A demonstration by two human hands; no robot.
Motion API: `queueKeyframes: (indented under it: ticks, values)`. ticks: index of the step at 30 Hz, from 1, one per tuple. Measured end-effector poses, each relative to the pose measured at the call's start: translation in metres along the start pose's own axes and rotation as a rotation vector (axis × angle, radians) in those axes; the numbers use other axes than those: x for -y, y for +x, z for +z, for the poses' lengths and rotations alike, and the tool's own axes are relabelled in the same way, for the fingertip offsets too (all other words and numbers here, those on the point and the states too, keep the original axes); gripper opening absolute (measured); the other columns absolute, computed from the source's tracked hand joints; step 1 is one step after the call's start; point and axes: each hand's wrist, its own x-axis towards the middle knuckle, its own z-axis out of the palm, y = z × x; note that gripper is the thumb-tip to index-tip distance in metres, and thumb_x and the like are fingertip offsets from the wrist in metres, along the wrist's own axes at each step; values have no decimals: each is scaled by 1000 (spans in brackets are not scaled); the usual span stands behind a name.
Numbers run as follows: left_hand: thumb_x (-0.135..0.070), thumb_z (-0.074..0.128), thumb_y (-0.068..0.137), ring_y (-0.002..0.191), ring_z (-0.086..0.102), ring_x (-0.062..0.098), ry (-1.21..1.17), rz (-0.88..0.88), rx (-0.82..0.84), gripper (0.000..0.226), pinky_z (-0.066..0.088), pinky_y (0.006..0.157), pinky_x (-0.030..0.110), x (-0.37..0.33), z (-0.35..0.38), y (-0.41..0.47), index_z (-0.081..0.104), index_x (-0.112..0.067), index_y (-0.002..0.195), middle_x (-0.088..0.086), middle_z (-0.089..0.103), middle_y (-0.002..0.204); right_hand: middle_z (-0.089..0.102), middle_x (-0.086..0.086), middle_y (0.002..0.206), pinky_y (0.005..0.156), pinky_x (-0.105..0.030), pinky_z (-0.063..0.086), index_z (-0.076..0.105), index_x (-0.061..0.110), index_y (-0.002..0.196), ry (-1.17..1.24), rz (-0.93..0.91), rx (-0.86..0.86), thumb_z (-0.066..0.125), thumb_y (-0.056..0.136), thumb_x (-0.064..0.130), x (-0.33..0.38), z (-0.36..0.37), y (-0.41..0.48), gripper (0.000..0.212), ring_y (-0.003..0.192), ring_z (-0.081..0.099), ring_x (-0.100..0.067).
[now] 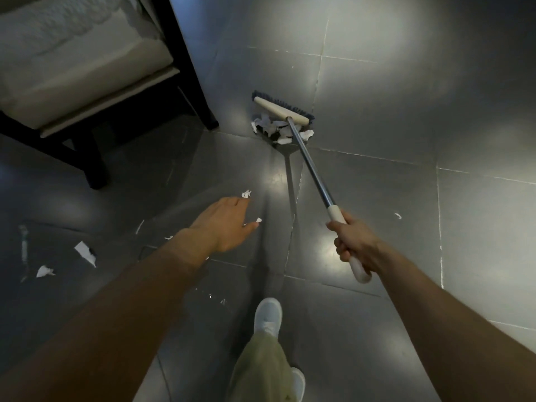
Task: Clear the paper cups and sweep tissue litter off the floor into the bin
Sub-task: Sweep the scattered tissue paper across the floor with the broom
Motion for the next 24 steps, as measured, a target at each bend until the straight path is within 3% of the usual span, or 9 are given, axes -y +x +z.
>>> queueKeyframes:
  ticks: [5, 8, 14, 21, 24]
  values:
    - [-43, 41, 97, 136, 31, 23, 15, 14, -21, 62, 22, 110, 30, 10, -6, 3, 23, -11, 147, 9, 34, 148, 40, -7, 62, 32, -17, 34, 41, 25, 141, -20, -38, -24, 47, 99, 13, 25, 1, 6, 43, 47, 35, -12]
    - [-44, 40, 97, 138, 28, 23, 15, 33, -3, 64, 21, 112, 30, 22, -11, 13, 19, -12, 149, 8, 32, 150, 41, -7, 64, 32, -16, 33, 46, 24, 133, -19, -34, -51, 45, 99, 12, 50, 13, 23, 35, 49, 35, -12]
    - [-41, 42, 97, 135, 31, 21, 55, 57, -24, 55, 20, 109, 26, 67, -30, 49, 31, -13, 143, 7, 37, 146, 37, -7, 61, 31, -13, 29, 50, 20, 112, -5, -23, -93, 43, 100, 10, 101, 54, 81, 18, 48, 31, -13]
    - [-42, 42, 97, 134, 33, 25, 116, 13, 16, 57, 22, 110, 30, 108, -41, 81, 31, -9, 143, 11, 38, 145, 40, -8, 66, 37, -22, 33, 43, 18, 133, -66, 45, -107, 40, 101, 10, 100, 83, 108, 33, 51, 34, -13]
    - [-42, 43, 97, 133, 34, 26, 117, 9, 33, 56, 25, 110, 32, 105, -40, 79, 33, -9, 141, 11, 39, 143, 40, -9, 66, 32, -17, 32, 40, 19, 137, -95, 77, -97, 40, 101, 10, 88, 80, 95, 37, 49, 33, -14]
